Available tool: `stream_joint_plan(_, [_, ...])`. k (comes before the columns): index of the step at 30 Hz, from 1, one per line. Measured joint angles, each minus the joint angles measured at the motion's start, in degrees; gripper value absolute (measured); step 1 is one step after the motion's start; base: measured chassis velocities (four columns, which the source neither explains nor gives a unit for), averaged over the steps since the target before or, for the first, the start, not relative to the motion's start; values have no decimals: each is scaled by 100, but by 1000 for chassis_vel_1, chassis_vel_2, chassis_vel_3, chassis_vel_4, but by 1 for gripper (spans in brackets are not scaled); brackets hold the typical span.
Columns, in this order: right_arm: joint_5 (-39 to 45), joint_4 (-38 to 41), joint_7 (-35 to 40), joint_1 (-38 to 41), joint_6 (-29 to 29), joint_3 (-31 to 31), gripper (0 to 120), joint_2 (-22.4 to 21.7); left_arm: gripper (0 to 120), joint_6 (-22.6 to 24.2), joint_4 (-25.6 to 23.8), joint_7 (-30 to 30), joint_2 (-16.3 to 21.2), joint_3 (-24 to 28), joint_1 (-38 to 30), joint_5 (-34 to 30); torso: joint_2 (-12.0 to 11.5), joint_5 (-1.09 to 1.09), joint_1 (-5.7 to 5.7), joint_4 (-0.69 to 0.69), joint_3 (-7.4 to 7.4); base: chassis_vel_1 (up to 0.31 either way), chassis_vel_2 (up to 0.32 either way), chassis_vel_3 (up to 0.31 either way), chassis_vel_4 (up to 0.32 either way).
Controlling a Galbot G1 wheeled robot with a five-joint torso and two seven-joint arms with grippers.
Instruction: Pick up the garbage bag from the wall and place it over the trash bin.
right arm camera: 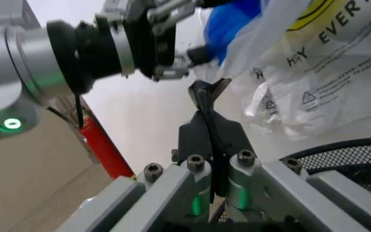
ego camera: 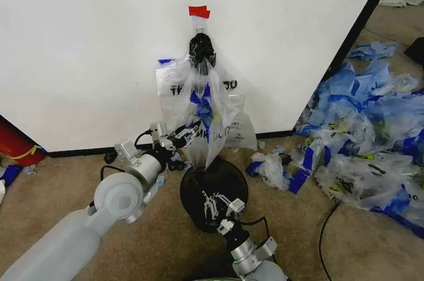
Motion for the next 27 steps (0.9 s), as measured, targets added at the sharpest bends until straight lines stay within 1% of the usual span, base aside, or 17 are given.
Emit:
stream_joint_plan(3, [0,9,-1,-5,0,1,0,-1,87,8,3,6,39,-63,66,40,0,0,0,0,0,0,0,0,0])
stream_joint_plan(6, [-8,9,-1,-9,0,-7,0,8,96,8,-16,6,37,-113,113,43,0,0,0,0,0,0,0,0,0])
stream_joint_plan(10, [-29,3,1,-9,-1,-17,0,20,97,-5,-38,6,12,-146,153,52,0,0,0,0,0,0,0,0,0])
stream_joint_plan(12, [-41,-2,9,-9,-1,-19,0,22,95,-42,-38,19,0,-163,177,72,0,0,0,0,0,0,0,0,0])
stream_joint_plan(14, [-47,-2,16,-9,-2,-20,0,23,89,-66,-39,35,-5,-179,208,88,0,0,0,0,0,0,0,0,0])
stream_joint_plan(15, [-47,-2,16,-9,-2,-20,0,23,89,-66,-39,35,-5,-179,208,88,0,0,0,0,0,0,0,0,0])
stream_joint_plan(16, [-48,-2,21,-9,-3,-21,0,24,83,-72,-41,40,-8,-191,229,94,0,0,0,0,0,0,0,0,0])
stream_joint_plan(19, [-48,0,30,-5,-4,-21,0,31,71,-81,-43,57,-16,-205,270,109,0,0,0,0,0,0,0,0,0])
stream_joint_plan(21, [-49,0,31,-5,-4,-21,0,35,70,-84,-43,62,-18,-205,277,113,0,0,0,0,0,0,0,0,0])
stream_joint_plan(22, [-50,0,31,-4,-4,-21,0,41,61,-87,-43,69,-29,-205,290,125,0,0,0,0,0,0,0,0,0])
stream_joint_plan(24, [-53,0,32,-6,-5,-21,0,45,55,-87,-36,74,-43,-201,293,143,0,0,0,0,0,0,0,0,0])
stream_joint_plan(27, [-56,10,32,-25,-4,-13,0,43,40,-88,9,85,-55,-173,293,171,0,0,0,0,0,0,0,0,0])
